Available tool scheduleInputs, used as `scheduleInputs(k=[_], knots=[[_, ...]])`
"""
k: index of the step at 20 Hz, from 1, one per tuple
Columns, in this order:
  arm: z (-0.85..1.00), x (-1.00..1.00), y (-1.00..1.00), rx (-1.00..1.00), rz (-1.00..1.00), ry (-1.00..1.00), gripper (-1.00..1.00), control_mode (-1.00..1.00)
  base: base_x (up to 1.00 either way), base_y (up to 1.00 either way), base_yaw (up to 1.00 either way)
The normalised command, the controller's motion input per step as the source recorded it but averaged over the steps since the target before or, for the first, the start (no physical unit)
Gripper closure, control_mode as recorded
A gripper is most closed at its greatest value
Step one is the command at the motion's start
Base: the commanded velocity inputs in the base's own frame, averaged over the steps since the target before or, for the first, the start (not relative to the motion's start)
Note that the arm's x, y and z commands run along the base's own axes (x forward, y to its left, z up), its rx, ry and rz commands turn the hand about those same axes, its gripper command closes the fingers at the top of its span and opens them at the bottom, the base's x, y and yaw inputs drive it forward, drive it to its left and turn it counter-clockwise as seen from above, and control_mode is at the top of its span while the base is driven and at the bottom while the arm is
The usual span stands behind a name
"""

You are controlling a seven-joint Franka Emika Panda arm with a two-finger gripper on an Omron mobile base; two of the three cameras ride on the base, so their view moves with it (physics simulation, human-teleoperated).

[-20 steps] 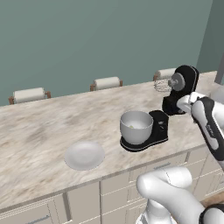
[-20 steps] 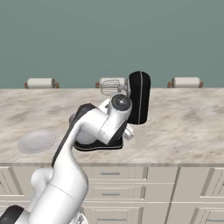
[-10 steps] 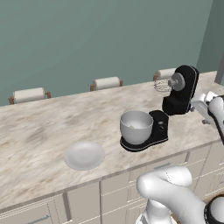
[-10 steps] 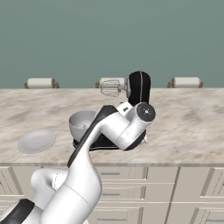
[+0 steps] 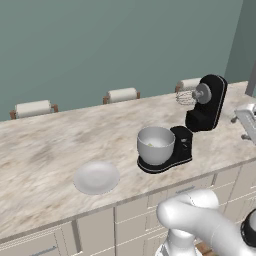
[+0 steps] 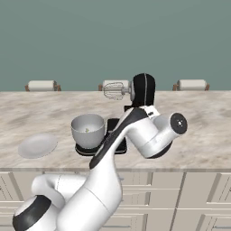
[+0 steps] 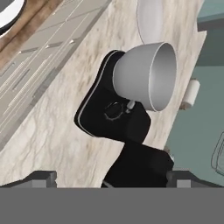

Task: Add butter and sugar cubes to the stand mixer bowl and then turn on the stand mixer to begin making frosting.

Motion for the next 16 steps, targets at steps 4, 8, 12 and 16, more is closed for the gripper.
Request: scheduleInputs(k=[4, 8, 12, 16], knots=[[0.04, 0.00, -0.33, 0.13, -0.02, 0.00, -1.00, -1.00, 0.00, 0.00, 0.00], [0.00, 0.06, -0.18, 0.09, -0.01, 0.00, -1.00, -1.00, 0.00, 0.00, 0.00], [0.00, 0.23, 0.00, 0.03, -0.06, 0.00, -1.00, -1.00, 0.00, 0.00, 0.00], [0.00, 0.31, 0.00, 0.01, -0.13, 0.00, -1.00, -1.00, 0.00, 0.00, 0.00]])
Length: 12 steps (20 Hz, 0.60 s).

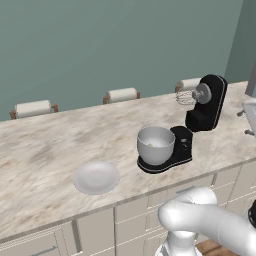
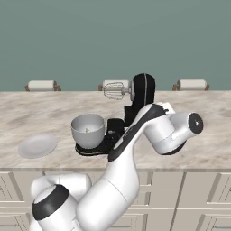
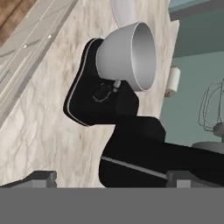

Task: Add butter and sugar cubes to the stand mixer bowl and then turn on the stand mixer to begin making frosting.

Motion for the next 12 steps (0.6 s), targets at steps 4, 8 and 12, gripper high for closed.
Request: scheduleInputs(k=[4, 8, 12], knots=[[0.00, 0.27, 0.00, 0.03, -0.14, 0.00, -1.00, -1.00, 0.00, 0.00, 0.00], [0.00, 0.26, 0.00, 0.03, -0.13, 0.00, -1.00, -1.00, 0.00, 0.00, 0.00], [-0.01, 0.23, 0.00, 0.04, -0.08, 0.00, -1.00, -1.00, 0.00, 0.00, 0.00]])
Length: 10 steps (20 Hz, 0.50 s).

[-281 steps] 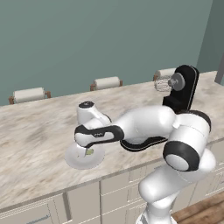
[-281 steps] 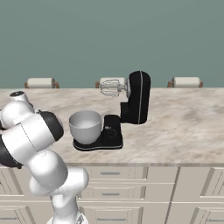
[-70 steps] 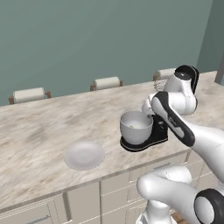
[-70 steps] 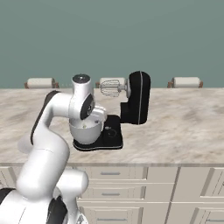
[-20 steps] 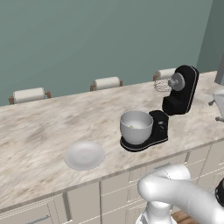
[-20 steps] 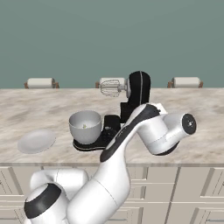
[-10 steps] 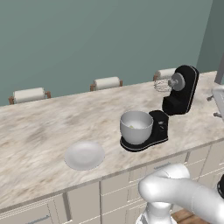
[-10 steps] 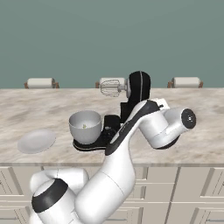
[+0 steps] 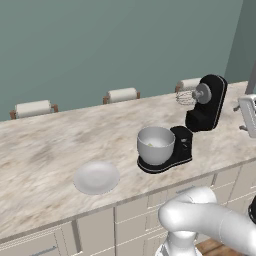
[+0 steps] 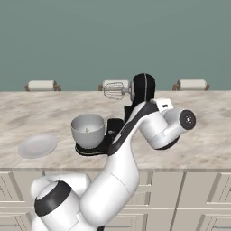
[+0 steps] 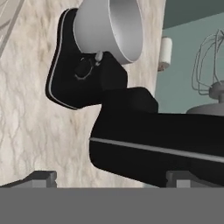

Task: Add butter and sugar cubes to the stand mixer bowl and then turn on the stand mixer to begin making frosting.

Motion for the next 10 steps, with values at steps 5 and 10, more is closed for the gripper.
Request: scheduleInputs(k=[5, 10], knots=[[0.00, 0.26, 0.00, 0.03, -0.03, 0.00, -1.00, -1.00, 0.00, 0.00, 0.00], [0.00, 0.26, 0.00, 0.02, -0.01, 0.00, -1.00, -1.00, 0.00, 0.00, 0.00]])
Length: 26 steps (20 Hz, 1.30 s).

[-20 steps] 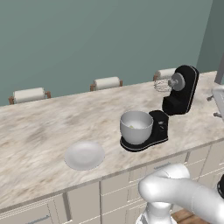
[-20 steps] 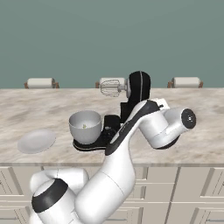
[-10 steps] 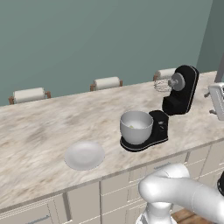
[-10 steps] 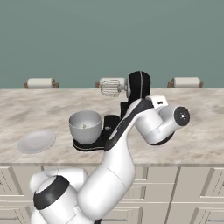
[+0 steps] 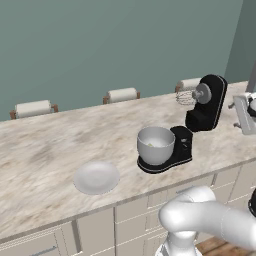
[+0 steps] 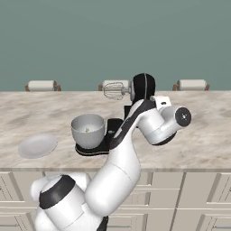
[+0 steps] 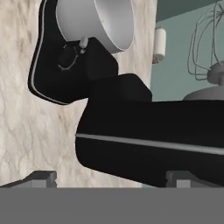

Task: Add butter and sugar cubes to the stand mixer bowl and then turn on the stand mixer to begin making frosting.

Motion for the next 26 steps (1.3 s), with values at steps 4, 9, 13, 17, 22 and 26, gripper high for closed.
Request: scheduleInputs(k=[4, 9, 13, 17, 22, 26], knots=[[0.00, 0.26, -0.04, 0.04, 0.00, 0.00, -1.00, -1.00, 0.00, 0.00, 0.00], [0.00, 0.23, -0.15, 0.06, 0.00, 0.00, -1.00, -1.00, 0.00, 0.00, 0.00], [0.00, 0.23, -0.14, 0.05, 0.00, 0.00, -1.00, -1.00, 0.00, 0.00, 0.00], [0.00, 0.23, -0.02, 0.03, 0.00, 0.00, -1.00, -1.00, 0.00, 0.00, 0.00], [0.00, 0.29, 0.00, 0.01, 0.00, 0.00, -1.00, -1.00, 0.00, 0.00, 0.00], [0.00, 0.26, 0.00, 0.01, 0.01, 0.00, -1.00, -1.00, 0.00, 0.00, 0.00]])
